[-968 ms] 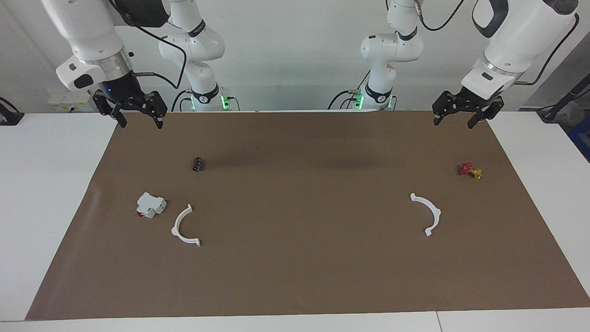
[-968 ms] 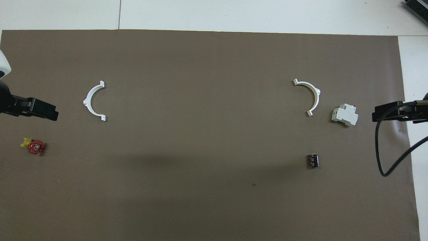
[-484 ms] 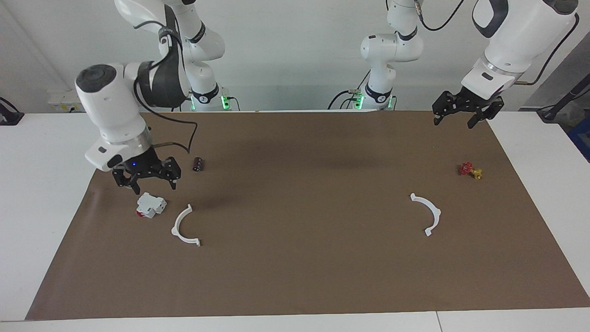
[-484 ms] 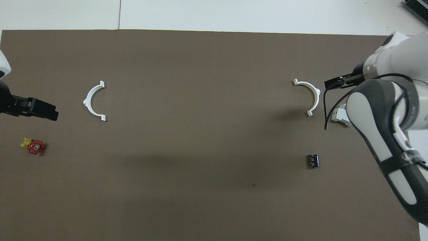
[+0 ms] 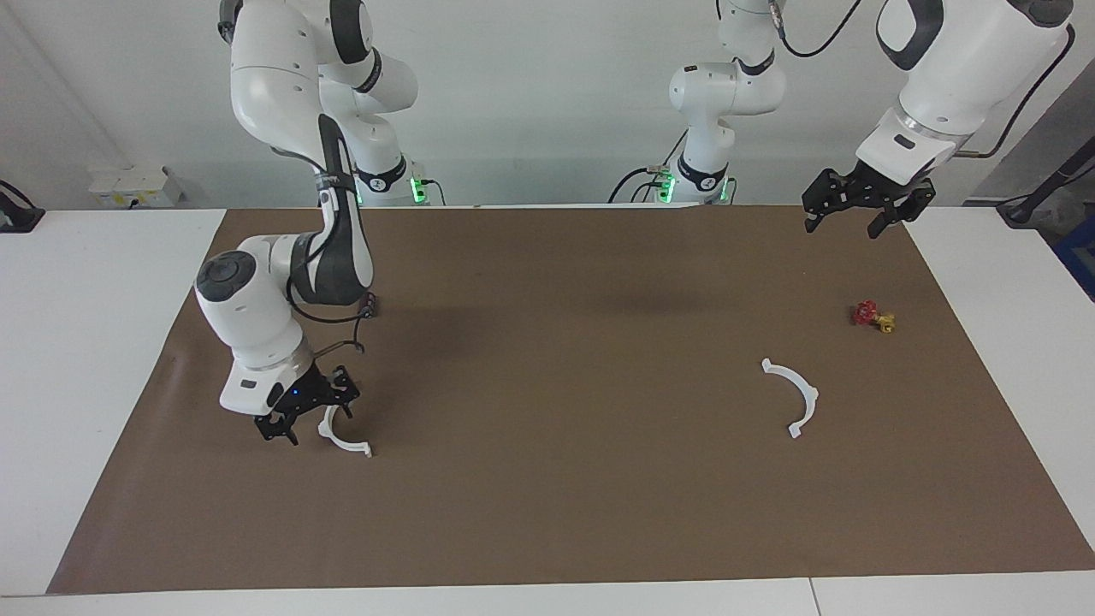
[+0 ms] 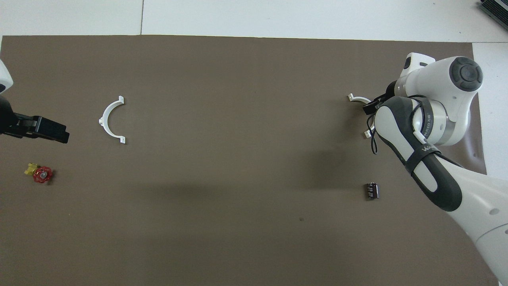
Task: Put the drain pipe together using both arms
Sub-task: 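Grasp the white clamp half near the right gripper and lift it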
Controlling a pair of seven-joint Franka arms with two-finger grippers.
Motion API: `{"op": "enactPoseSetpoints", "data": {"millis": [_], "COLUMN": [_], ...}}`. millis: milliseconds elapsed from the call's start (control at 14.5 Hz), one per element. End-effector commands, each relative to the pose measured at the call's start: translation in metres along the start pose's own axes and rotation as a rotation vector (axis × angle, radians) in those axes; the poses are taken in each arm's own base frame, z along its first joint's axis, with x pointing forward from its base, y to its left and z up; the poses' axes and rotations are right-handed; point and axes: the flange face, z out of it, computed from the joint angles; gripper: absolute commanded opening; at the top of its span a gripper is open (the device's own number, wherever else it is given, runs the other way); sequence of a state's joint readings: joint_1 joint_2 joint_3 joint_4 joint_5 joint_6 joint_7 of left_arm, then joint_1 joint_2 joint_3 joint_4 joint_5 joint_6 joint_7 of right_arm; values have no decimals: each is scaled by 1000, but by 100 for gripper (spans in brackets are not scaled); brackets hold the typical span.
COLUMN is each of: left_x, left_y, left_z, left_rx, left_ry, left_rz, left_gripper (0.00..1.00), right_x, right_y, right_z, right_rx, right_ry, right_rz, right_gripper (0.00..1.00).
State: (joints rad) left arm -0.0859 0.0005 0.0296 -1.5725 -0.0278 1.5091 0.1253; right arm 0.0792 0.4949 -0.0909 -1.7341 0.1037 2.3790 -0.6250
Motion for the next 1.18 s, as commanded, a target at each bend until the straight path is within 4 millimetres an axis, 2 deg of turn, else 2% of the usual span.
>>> {"op": "enactPoseSetpoints", "data": {"millis": [0,138,207,276,346,553,760,899,1106], "left_x": [-6,-6,-6,-6,-6,-6,-6,-6,-6], "left_y": [-2,-2,-2,-2,-2,-2,-2,-2,-2], "left_z": [-1,-1,-2,-1,-1,-1,-1,-1,-2], "left_rx": [18,18,18,18,18,18,18,18,18], "left_ry": [-6,-6,-4,-6,-6,-6,-6,-6,-4], "left_rz": [-11,-11,-11,-11,-11,-11,-11,-11,-11], "left_gripper": [100,100,100,100,100,100,100,100,100], "right_x": [-19,-32,-31,-29,-29,-20,-11,-3,14], "right_y": [-2,4,6,3,2,-8,-6,-16,-66], "right_z": [10,16,15,17,18,17,-2,-39,-93], "right_rx": [31,38,28,19,18,20,24,29,44], "right_ry": [1,-14,-2,8,8,10,14,6,-36], "right_rz": [-29,-17,-13,-22,-28,-30,67,249,418], "right_gripper": [89,78,66,49,0,0,0,0,0]}}
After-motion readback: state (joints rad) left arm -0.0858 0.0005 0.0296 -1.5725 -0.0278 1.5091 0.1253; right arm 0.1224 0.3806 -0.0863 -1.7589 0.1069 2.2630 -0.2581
